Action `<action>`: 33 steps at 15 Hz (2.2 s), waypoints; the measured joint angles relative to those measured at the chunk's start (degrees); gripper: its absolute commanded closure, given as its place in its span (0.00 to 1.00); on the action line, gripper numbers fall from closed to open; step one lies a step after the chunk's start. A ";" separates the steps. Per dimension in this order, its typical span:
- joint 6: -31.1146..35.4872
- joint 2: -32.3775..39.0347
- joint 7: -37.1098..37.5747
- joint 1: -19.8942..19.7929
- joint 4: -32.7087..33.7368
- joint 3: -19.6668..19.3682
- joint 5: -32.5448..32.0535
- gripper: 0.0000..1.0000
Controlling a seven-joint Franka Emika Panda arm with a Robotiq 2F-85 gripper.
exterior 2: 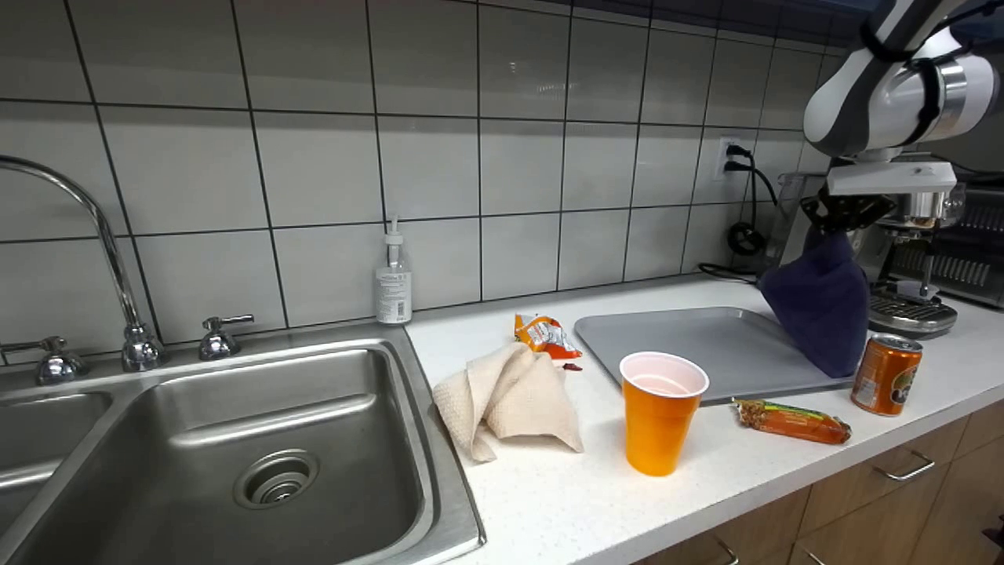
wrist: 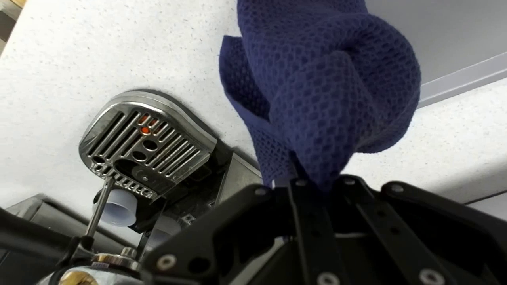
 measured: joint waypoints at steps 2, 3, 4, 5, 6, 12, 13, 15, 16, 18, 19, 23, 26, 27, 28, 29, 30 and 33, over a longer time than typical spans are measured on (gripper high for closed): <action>0.02 -0.01 0.22 0.00 0.39 -0.23 0.00 0.98; 0.04 -0.03 0.32 0.00 0.57 -0.35 0.00 0.98; 0.06 -0.06 0.39 0.00 0.78 -0.46 0.00 0.98; 0.08 -0.13 0.45 0.00 0.98 -0.54 0.00 0.98; 0.12 -0.21 0.48 0.00 1.18 -0.59 0.00 0.98; 0.34 -1.32 0.54 0.00 1.86 -0.72 0.00 0.98; 0.43 -1.48 0.54 0.00 1.90 -0.75 0.00 0.98; 0.64 -1.75 0.54 0.00 1.93 -0.84 0.00 0.98; 0.72 -1.89 0.54 0.00 1.93 -0.92 0.00 0.98; 0.87 -2.28 0.54 0.00 1.94 -1.10 0.00 0.98; 0.89 -2.45 0.54 0.00 1.94 -1.19 0.00 0.98; 0.88 -2.57 0.56 -0.01 1.89 -1.29 0.00 0.98; 0.79 -2.23 0.84 -0.12 1.81 -1.49 0.00 0.98; 0.78 -1.97 0.98 -0.18 1.80 -1.62 0.00 0.98; 0.76 -1.67 1.13 -0.21 1.79 -1.81 0.00 0.98; 0.76 -1.34 1.24 -0.27 1.79 -1.94 0.00 0.98; 0.74 -0.97 1.28 -0.42 1.78 -1.98 0.00 0.98; 0.69 0.30 1.64 -0.85 1.78 -2.04 0.00 0.98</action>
